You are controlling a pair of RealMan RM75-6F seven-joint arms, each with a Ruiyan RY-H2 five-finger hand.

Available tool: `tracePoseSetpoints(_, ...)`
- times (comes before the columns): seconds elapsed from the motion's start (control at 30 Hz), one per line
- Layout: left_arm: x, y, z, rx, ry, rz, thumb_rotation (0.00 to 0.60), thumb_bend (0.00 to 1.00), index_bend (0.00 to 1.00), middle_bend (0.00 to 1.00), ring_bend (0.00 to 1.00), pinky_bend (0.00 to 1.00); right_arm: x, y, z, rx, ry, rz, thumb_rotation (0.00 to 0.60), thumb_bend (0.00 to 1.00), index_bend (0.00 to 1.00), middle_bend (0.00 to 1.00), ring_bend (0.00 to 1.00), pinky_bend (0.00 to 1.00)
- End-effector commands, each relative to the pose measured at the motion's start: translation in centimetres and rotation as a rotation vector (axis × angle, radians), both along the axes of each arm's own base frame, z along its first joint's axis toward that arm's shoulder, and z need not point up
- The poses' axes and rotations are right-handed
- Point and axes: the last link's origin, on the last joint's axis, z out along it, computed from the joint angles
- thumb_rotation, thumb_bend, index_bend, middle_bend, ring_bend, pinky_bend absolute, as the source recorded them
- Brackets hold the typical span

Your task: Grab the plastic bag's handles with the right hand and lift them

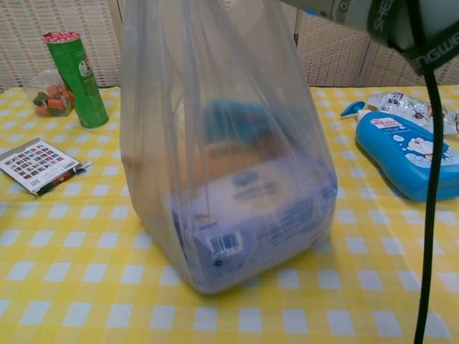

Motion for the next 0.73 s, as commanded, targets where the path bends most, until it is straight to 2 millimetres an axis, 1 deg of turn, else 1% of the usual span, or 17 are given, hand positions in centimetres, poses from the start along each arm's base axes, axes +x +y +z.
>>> tracePoseSetpoints(0.03, 0.0, 0.0, -0.1, -0.007, 0.001, 0.001, 0.6, 0.38, 0.14, 0.2, 0.18, 0.12, 2.0, 0.5, 2.1, -0.031, -0.016, 0.038, 0.6, 0.55, 0.71, 0.81, 0.72, 0.93)
tracePoseSetpoints(0.1, 0.0, 0.0, -0.2, -0.01, 0.001, 0.001, 0.6, 0.38, 0.14, 0.2, 0.18, 0.12, 2.5, 0.8, 2.7, -0.04, -0.025, 0.048, 0.6, 0.55, 0.71, 0.81, 0.72, 0.93)
tracePoseSetpoints(0.13, 0.0, 0.0, -0.2, -0.013, 0.001, 0.001, 0.6, 0.38, 0.14, 0.2, 0.18, 0.12, 3.1, 1.0, 3.4, -0.055, -0.034, 0.061, 0.6, 0.55, 0.71, 0.81, 0.72, 0.93)
tracePoseSetpoints(0.17, 0.0, 0.0, -0.3, -0.015, 0.0, 0.001, 0.6, 0.38, 0.14, 0.2, 0.18, 0.12, 3.7, 1.2, 4.5, -0.083, -0.046, 0.072, 0.6, 0.55, 0.71, 0.81, 0.72, 0.93)
tracePoseSetpoints(0.2, 0.0, 0.1, -0.3, -0.016, -0.004, 0.006, 0.6, 0.38, 0.14, 0.2, 0.18, 0.12, 4.8, 1.7, 6.8, -0.146, -0.095, 0.095, 0.6, 0.55, 0.71, 0.81, 0.72, 0.93)
tracePoseSetpoints(0.3, -0.1, 0.2, -0.2, -0.013, -0.003, 0.009, 0.6, 0.38, 0.14, 0.2, 0.18, 0.12, 5.8, 2.6, 9.2, -0.192, -0.101, 0.097, 0.6, 0.55, 0.71, 0.81, 0.72, 0.93)
tracePoseSetpoints(0.33, -0.1, 0.2, -0.2, -0.014, -0.002, 0.008, 0.6, 0.38, 0.14, 0.2, 0.18, 0.12, 5.9, 2.9, 9.7, -0.202, -0.098, 0.098, 0.6, 0.55, 0.71, 0.81, 0.72, 0.93)
tracePoseSetpoints(0.4, 0.0, 0.2, -0.4, -0.019, 0.001, 0.006, 0.6, 0.38, 0.14, 0.2, 0.18, 0.12, 6.2, 3.5, 10.4, -0.216, -0.092, 0.098, 0.6, 0.55, 0.71, 0.81, 0.72, 0.93)
tracePoseSetpoints(0.5, 0.1, 0.1, -0.7, -0.028, 0.008, 0.004, 0.6, 0.38, 0.14, 0.2, 0.18, 0.12, 6.2, 3.8, 10.9, -0.224, -0.082, 0.089, 0.6, 0.55, 0.71, 0.81, 0.72, 0.93)
tracePoseSetpoints(0.73, 0.2, -0.1, -0.8, -0.03, 0.014, 0.002, 0.6, 0.38, 0.14, 0.2, 0.18, 0.12, 5.8, 3.4, 10.5, -0.217, -0.066, 0.061, 0.6, 0.55, 0.71, 0.81, 0.72, 0.93)
